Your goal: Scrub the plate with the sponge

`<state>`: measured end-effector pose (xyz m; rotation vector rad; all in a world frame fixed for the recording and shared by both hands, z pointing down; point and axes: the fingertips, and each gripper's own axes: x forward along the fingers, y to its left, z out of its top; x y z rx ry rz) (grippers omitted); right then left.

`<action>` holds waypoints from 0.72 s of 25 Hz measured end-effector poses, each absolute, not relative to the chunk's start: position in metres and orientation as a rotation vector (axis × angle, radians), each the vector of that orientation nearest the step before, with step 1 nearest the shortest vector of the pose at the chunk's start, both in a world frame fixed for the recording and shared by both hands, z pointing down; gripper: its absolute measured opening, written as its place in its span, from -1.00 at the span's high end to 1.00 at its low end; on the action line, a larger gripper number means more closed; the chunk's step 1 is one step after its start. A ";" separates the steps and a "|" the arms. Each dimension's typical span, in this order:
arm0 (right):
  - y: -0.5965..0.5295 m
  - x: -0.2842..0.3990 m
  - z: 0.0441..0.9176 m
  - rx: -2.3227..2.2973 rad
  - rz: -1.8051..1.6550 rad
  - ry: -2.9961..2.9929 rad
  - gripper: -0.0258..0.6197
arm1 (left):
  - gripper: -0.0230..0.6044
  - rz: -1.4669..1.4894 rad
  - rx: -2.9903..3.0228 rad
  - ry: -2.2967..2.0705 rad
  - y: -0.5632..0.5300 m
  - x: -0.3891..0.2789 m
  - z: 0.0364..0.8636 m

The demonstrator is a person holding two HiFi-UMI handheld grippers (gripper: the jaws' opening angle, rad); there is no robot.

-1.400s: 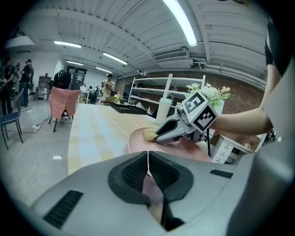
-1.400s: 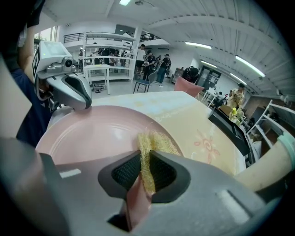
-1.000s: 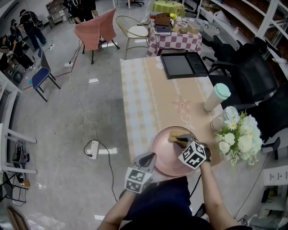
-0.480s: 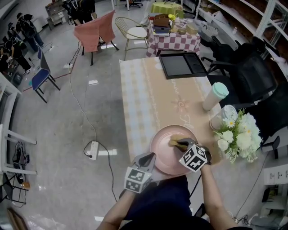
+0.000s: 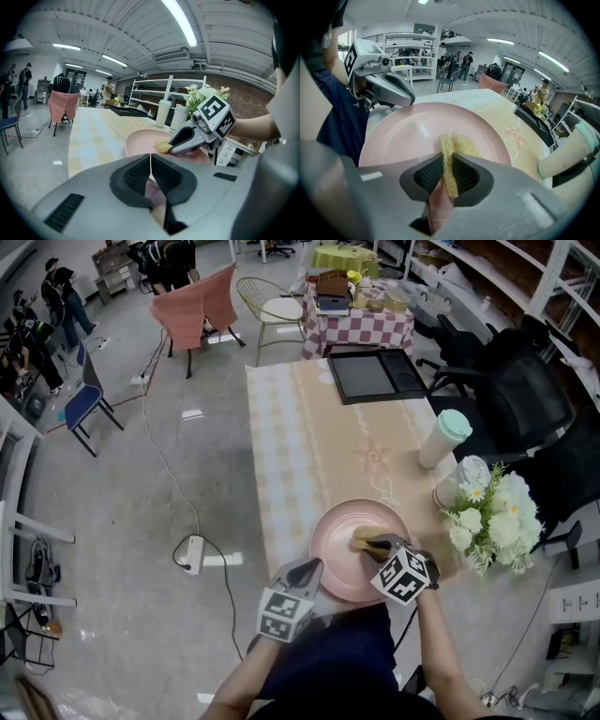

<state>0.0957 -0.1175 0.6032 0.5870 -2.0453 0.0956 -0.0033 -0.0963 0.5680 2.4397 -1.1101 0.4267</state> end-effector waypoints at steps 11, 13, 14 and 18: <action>-0.099 0.100 0.603 0.598 0.148 -2.066 0.75 | 0.89 0.438 2.452 -1.099 -0.093 0.001 0.568; -0.095 0.101 0.603 0.591 0.145 -2.063 0.75 | 0.89 0.441 2.453 -1.098 -0.092 0.001 0.569; -0.094 0.101 0.604 0.587 0.142 -2.060 0.75 | 0.89 0.444 2.454 -1.097 -0.092 0.001 0.569; -0.090 0.101 0.604 0.564 0.160 -2.042 0.75 | 0.89 0.451 2.457 -1.089 -0.091 0.003 0.570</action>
